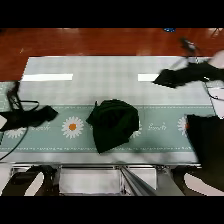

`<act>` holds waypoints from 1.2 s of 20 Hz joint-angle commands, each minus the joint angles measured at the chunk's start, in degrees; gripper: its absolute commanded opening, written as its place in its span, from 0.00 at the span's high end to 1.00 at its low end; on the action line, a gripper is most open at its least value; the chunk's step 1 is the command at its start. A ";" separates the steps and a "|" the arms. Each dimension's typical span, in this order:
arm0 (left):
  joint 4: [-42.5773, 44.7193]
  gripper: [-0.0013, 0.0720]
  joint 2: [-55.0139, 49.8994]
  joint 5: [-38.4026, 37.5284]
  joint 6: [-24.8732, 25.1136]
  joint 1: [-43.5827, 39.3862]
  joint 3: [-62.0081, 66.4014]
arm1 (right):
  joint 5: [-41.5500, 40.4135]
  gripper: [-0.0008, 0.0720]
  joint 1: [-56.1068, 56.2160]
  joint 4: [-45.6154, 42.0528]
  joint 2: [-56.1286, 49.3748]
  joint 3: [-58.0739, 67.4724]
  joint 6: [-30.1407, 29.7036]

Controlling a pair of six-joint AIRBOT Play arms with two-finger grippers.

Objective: Fold the shirts.

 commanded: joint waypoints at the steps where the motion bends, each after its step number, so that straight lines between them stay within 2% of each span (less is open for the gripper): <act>1: -25.18 0.29 -7.43 0.66 15.54 2.21 -7.17 | -0.85 0.43 -9.90 0.83 9.27 -15.43 -2.49; 4: -32.06 0.29 -16.81 2.91 23.65 -1.46 -6.49 | -2.47 0.43 -10.01 1.88 14.36 -25.86 -3.34; 8: -32.37 0.29 -28.33 4.04 29.09 -9.03 -2.51 | -2.45 0.43 -10.01 2.73 17.14 -30.38 -3.39; 13: -32.52 0.29 -36.63 7.67 29.62 -15.87 4.28 | -1.07 0.43 -9.99 3.56 17.14 -30.38 -3.32; 18: -32.52 0.31 -41.66 9.81 27.23 -17.27 10.86 | 4.48 0.43 -9.99 3.50 17.14 -32.68 -3.15; 19: -32.48 0.53 -42.32 9.73 27.28 -17.27 11.80 | 5.31 0.43 -9.88 3.67 17.14 -34.29 -2.67; 20: -32.48 0.89 -42.77 9.40 27.32 -17.27 12.52 | 5.70 0.43 -9.22 4.02 17.14 -35.95 -2.60; 21: -32.48 0.96 -42.93 9.31 27.52 -17.27 13.00 | 5.11 0.43 -7.72 4.11 17.14 -37.75 -1.81; 24: -32.46 0.96 -42.88 7.89 27.56 -17.14 13.31 | -1.75 0.43 0.72 8.17 17.11 -42.34 0.57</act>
